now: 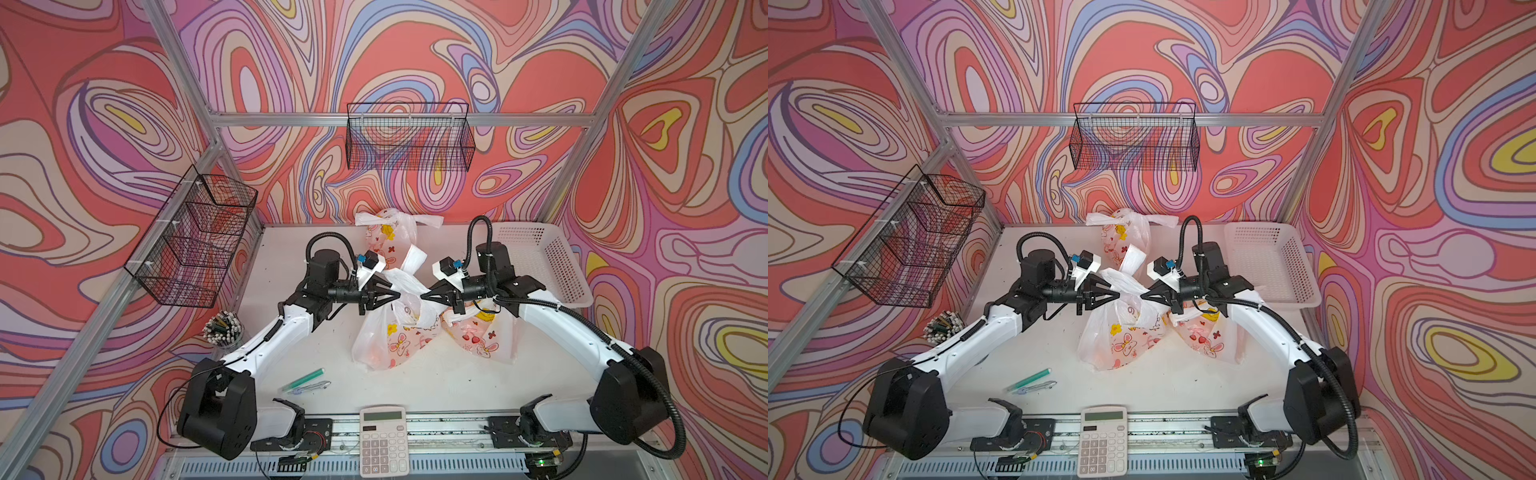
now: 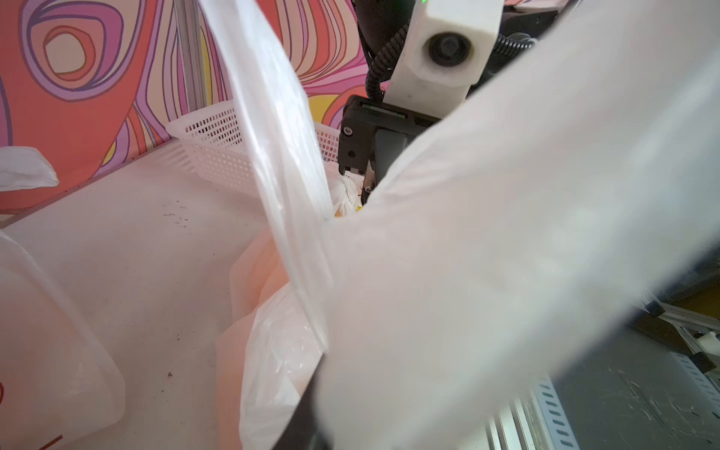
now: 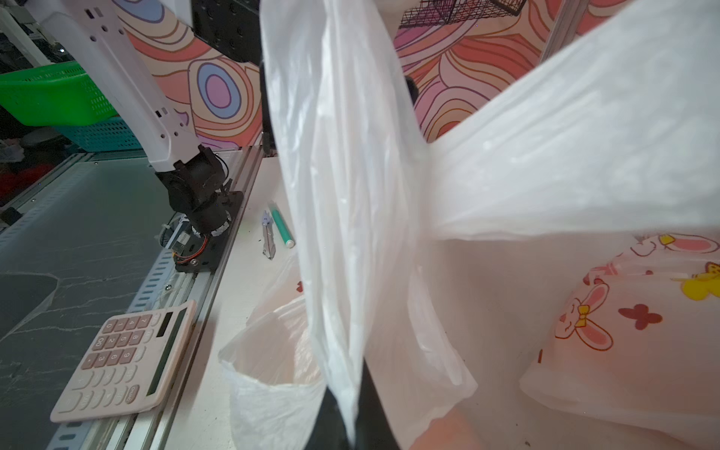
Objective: Place the oranges into plastic bags & tie knots
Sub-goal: Tie the plastic bag at the center of the board.
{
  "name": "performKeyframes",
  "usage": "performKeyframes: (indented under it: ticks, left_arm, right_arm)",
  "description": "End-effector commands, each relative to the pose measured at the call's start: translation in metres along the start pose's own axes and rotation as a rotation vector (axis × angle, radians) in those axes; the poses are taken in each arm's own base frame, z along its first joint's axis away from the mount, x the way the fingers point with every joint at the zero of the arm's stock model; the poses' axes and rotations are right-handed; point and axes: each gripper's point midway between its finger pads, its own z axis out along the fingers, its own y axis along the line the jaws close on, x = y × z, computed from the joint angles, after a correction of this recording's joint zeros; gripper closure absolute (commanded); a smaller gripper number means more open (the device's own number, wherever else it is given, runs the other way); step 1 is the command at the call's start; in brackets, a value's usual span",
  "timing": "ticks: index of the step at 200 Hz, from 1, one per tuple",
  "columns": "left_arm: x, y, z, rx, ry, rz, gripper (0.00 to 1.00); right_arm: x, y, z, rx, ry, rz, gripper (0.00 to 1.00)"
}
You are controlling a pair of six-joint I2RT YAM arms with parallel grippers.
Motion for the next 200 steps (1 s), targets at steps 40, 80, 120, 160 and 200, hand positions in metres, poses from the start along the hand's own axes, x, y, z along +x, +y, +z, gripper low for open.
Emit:
performKeyframes:
  ticks: [40, 80, 120, 160, 200]
  left_arm:
    - [-0.017, -0.006, 0.001, 0.055, -0.053, 0.062, 0.63]
    - [-0.018, -0.009, 0.004, 0.081, -0.059, 0.067, 0.61]
    - [-0.020, -0.009, 0.005, 0.083, -0.069, 0.062, 0.67]
    - [-0.023, -0.011, 0.004, 0.083, -0.077, 0.067, 0.83]
    - [-0.019, -0.010, 0.001, 0.042, -0.061, 0.081, 1.00]
  right_arm:
    - [0.001, -0.001, 0.011, -0.060, 0.001, -0.003, 1.00]
    - [0.004, -0.003, 0.013, -0.069, 0.012, 0.010, 1.00]
    - [0.006, -0.004, 0.015, -0.073, 0.023, 0.025, 1.00]
    - [0.010, -0.007, 0.015, -0.068, 0.071, 0.048, 1.00]
    - [-0.007, -0.008, 0.006, -0.030, 0.068, 0.016, 0.92]
